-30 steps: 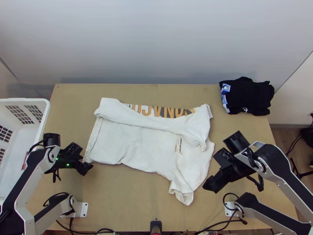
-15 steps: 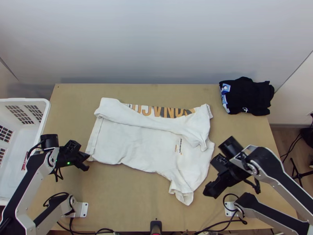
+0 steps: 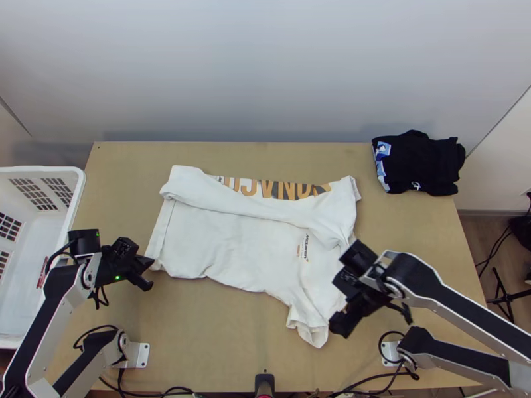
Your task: Fold the t-shirt
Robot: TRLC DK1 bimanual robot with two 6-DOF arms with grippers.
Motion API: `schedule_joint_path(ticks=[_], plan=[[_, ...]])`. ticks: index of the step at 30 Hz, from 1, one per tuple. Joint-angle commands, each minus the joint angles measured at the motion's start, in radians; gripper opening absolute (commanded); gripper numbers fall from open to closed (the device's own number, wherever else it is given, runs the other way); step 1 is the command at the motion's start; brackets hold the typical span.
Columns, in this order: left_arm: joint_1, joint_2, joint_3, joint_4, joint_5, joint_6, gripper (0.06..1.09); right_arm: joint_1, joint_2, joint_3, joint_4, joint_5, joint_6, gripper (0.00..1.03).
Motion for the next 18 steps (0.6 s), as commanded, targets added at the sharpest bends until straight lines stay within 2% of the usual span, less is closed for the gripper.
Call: schedule_joint_path(ticks=[1, 7, 13, 15, 16, 18], plan=[[-0.021, -0.007, -0.007, 0.013, -0.005, -0.021, 0.09, 0.081, 0.105, -0.020, 0.131, 0.090, 0.024, 0.94], [-0.025, -0.007, -0.007, 0.022, -0.008, -0.030, 0.09, 0.173, 0.182, -0.023, 0.122, 0.117, 0.001, 0.94], [-0.016, -0.009, -0.007, 0.036, -0.014, -0.029, 0.09, 0.190, 0.193, -0.005, 0.082, 0.114, -0.008, 0.92], [-0.016, -0.007, -0.008, 0.039, -0.016, -0.030, 0.09, 0.190, 0.199, -0.003, 0.100, 0.114, -0.002, 0.79], [-0.016, -0.006, -0.010, 0.044, -0.016, -0.030, 0.09, 0.193, 0.204, -0.011, 0.122, 0.114, -0.002, 0.66], [-0.018, -0.006, -0.015, 0.056, -0.016, -0.035, 0.09, 0.200, 0.217, -0.022, 0.163, 0.117, -0.005, 0.34]])
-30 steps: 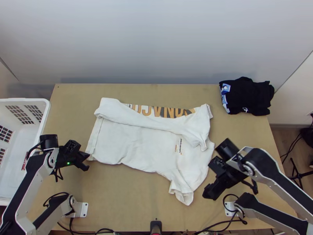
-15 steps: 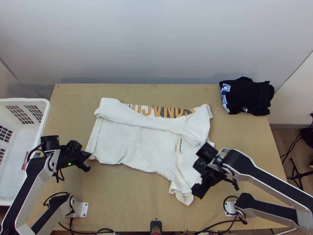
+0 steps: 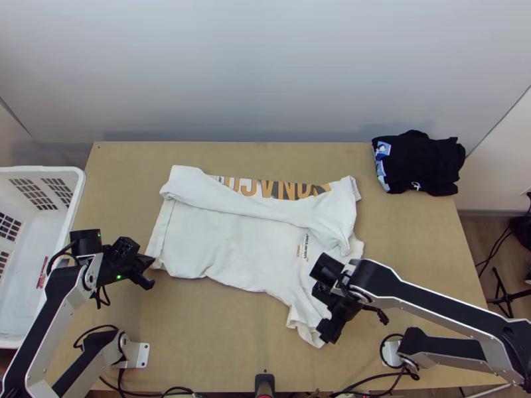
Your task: Fold the t-shirt
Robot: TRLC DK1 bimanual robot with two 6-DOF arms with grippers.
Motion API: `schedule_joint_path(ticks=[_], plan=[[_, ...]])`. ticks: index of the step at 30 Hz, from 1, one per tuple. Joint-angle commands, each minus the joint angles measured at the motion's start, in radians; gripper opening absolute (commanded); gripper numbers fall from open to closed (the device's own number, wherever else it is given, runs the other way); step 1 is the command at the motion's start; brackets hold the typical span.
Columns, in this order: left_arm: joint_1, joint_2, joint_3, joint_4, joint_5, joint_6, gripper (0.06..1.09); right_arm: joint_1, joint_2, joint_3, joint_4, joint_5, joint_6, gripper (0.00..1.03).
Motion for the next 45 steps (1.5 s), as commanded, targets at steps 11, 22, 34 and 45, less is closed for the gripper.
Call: schedule_joint_path(ticks=[11, 22, 34, 45], plan=[[-0.018, -0.011, 0.020, 0.023, -0.010, -0.033, 0.09, 0.005, 0.032, -0.004, 0.098, 0.089, -0.009, 0.03], [-0.062, -0.023, 0.268, -0.077, -0.019, -0.134, 0.09, -0.256, -0.032, 0.415, -0.050, 0.132, -0.126, 0.03], [-0.068, 0.218, 0.413, -0.020, -0.085, -0.134, 0.09, -0.690, 0.116, 0.587, -0.059, 0.130, -0.443, 0.03], [-0.088, 0.631, 0.727, 0.058, -0.164, -0.240, 0.09, -0.880, 0.340, 0.703, 0.039, 0.130, -0.535, 0.03]])
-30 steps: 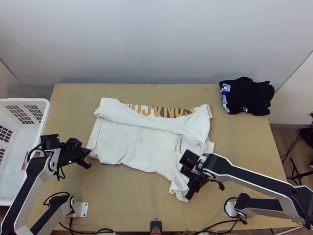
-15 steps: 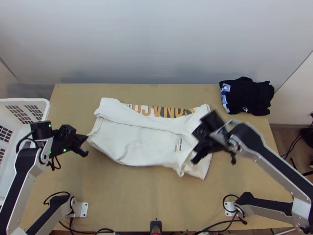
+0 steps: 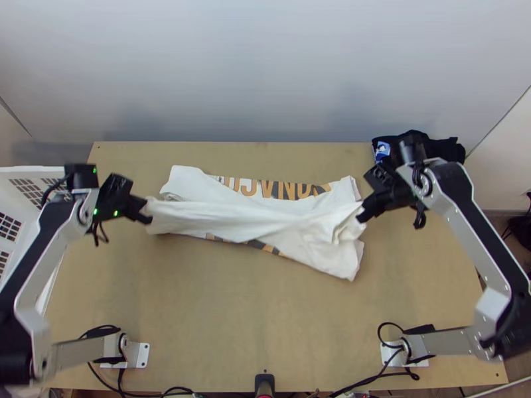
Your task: Fold the t-shirt
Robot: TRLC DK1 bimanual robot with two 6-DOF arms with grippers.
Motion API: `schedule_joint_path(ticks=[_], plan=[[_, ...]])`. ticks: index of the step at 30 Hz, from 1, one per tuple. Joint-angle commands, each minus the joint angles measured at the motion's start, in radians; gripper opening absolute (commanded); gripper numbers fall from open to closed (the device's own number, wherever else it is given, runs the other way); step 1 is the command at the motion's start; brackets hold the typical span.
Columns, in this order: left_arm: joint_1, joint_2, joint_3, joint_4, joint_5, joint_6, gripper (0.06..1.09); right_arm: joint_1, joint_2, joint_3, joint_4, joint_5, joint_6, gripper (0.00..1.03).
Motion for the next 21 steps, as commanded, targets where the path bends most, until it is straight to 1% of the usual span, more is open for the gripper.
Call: schedule_joint_path(ticks=[1, 5, 11, 16, 21], plan=[[-0.039, 0.234, 0.204, 0.020, -0.037, -0.082, 0.09, -0.117, 0.154, 0.097, 0.067, -0.001, -0.044, 0.03], [-0.099, 0.340, 0.319, 0.037, -0.093, -0.136, 0.09, -0.120, 0.228, 0.140, 0.110, -0.001, -0.044, 0.03], [-0.172, 0.473, 0.463, 0.032, -0.134, -0.185, 0.09, -0.091, 0.324, 0.206, 0.163, 0.001, -0.032, 0.03], [-0.186, 0.572, 0.554, 0.035, -0.166, -0.180, 0.09, -0.091, 0.405, 0.276, 0.183, 0.001, -0.018, 0.03], [-0.158, 0.644, 0.597, 0.037, -0.185, -0.165, 0.09, -0.082, 0.409, 0.250, 0.191, 0.005, -0.018, 0.03]])
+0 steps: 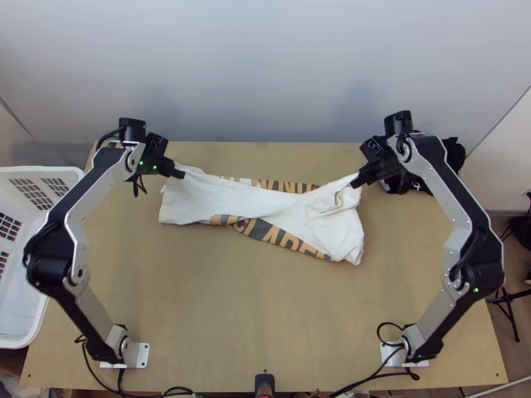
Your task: Fold the t-shirt
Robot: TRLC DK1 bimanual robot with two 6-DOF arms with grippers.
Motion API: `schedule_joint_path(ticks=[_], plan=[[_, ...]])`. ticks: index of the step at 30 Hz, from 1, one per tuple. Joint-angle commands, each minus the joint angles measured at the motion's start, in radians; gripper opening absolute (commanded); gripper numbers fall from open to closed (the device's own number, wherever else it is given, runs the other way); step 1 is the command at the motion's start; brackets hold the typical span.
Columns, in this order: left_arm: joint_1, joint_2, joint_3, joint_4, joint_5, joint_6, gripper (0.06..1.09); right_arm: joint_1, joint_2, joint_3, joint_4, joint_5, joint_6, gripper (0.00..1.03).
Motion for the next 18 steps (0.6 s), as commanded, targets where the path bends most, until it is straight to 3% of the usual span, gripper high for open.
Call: schedule_joint_path(ticks=[1, 10, 11, 12, 13, 14, 15, 17, 18], plan=[[0.013, 0.125, 0.091, 0.006, -0.038, 0.004, 0.09, 0.012, 0.038, -0.004, 0.021, 0.012, 0.007, 0.03], [0.068, 0.230, 0.103, 0.006, -0.066, -0.003, 0.11, 0.113, -0.164, -0.158, 0.046, 0.059, 0.053, 0.03], [0.068, 0.237, 0.106, 0.002, -0.064, -0.014, 0.18, 0.127, -0.178, -0.175, 0.056, 0.063, 0.056, 0.03], [0.068, 0.242, 0.108, -0.012, -0.064, -0.025, 0.34, 0.138, -0.187, -0.194, 0.069, 0.077, 0.056, 0.03], [0.068, 0.245, 0.108, -0.025, -0.063, -0.035, 0.60, 0.144, -0.187, -0.214, 0.088, 0.091, 0.056, 0.03], [0.067, 0.251, 0.110, -0.031, -0.063, -0.052, 0.93, 0.147, -0.183, -0.234, 0.116, 0.105, 0.056, 0.03], [0.064, 0.254, 0.114, -0.049, -0.063, -0.055, 1.05, 0.147, -0.174, -0.247, 0.138, 0.105, 0.056, 0.03], [0.059, 0.259, 0.125, -0.066, -0.063, -0.084, 1.04, 0.142, -0.147, -0.248, 0.196, 0.105, 0.065, 0.08], [0.057, 0.256, 0.126, -0.080, -0.063, -0.095, 1.04, 0.138, -0.135, -0.245, 0.200, 0.105, 0.075, 0.25]])
